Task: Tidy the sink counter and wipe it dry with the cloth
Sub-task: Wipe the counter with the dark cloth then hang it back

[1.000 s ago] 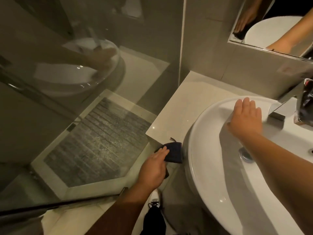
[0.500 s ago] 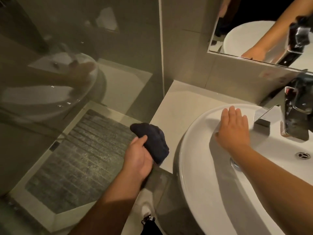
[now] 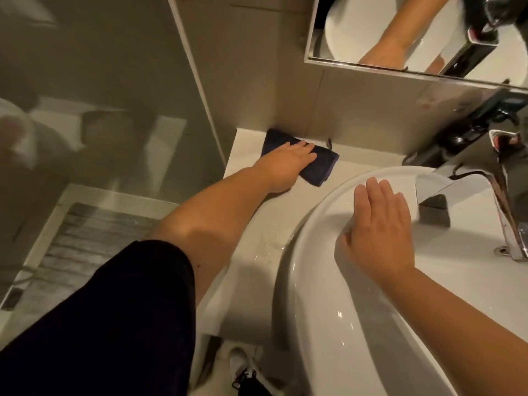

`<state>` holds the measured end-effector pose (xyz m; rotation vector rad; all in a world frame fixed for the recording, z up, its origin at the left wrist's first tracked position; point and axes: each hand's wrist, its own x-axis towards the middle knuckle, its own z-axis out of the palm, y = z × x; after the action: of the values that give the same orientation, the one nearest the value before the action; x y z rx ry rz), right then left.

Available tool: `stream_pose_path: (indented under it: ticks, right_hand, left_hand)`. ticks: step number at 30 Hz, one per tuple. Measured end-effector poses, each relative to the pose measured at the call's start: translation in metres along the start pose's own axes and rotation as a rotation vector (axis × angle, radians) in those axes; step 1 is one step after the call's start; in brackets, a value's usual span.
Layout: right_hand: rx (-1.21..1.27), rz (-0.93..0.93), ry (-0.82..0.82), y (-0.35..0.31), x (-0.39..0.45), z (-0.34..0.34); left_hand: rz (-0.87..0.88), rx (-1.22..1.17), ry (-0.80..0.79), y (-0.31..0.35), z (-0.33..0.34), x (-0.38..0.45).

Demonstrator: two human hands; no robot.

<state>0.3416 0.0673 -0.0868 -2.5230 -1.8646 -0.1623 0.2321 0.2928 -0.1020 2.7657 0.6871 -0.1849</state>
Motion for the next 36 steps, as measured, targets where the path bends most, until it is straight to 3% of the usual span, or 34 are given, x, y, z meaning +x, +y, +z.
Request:
stream_pose_path:
  ticks: [6,11,18,25,29,32,34,36]
  right_hand:
    - [0.048,0.023,0.029,-0.001,-0.001,0.001]
    - [0.052,-0.009,-0.050,0.003,-0.003,-0.004]
    - [-0.015,-0.075,-0.216,0.009,-0.003,-0.020]
    - [-0.032,-0.170,-0.326,0.023,-0.039,-0.044]
    - [0.169,-0.204,-0.263,0.025,-0.100,-0.056]
    - [0.385,-0.136,-0.353,0.027,-0.145,-0.068]
    - [0.570,-0.061,-0.412,0.028,-0.171,-0.081]
    - [0.750,-0.002,-0.460,0.026,-0.195,-0.097]
  left_hand:
    - [0.085,-0.008,0.098,0.004,0.019,-0.027]
    - [-0.036,-0.128,0.026,0.037,0.029,-0.106]
    - [-0.249,-0.220,0.057,0.105,0.065,-0.235]
    - [-0.396,-0.258,0.063,0.163,0.094,-0.290]
    - [-0.461,-0.306,0.098,0.189,0.104,-0.308]
    - [-0.499,-0.444,0.090,0.209,0.099,-0.321]
    - [-0.586,-0.650,0.089,0.222,0.089,-0.329]
    - [-0.695,-1.005,0.084,0.240,0.077,-0.340]
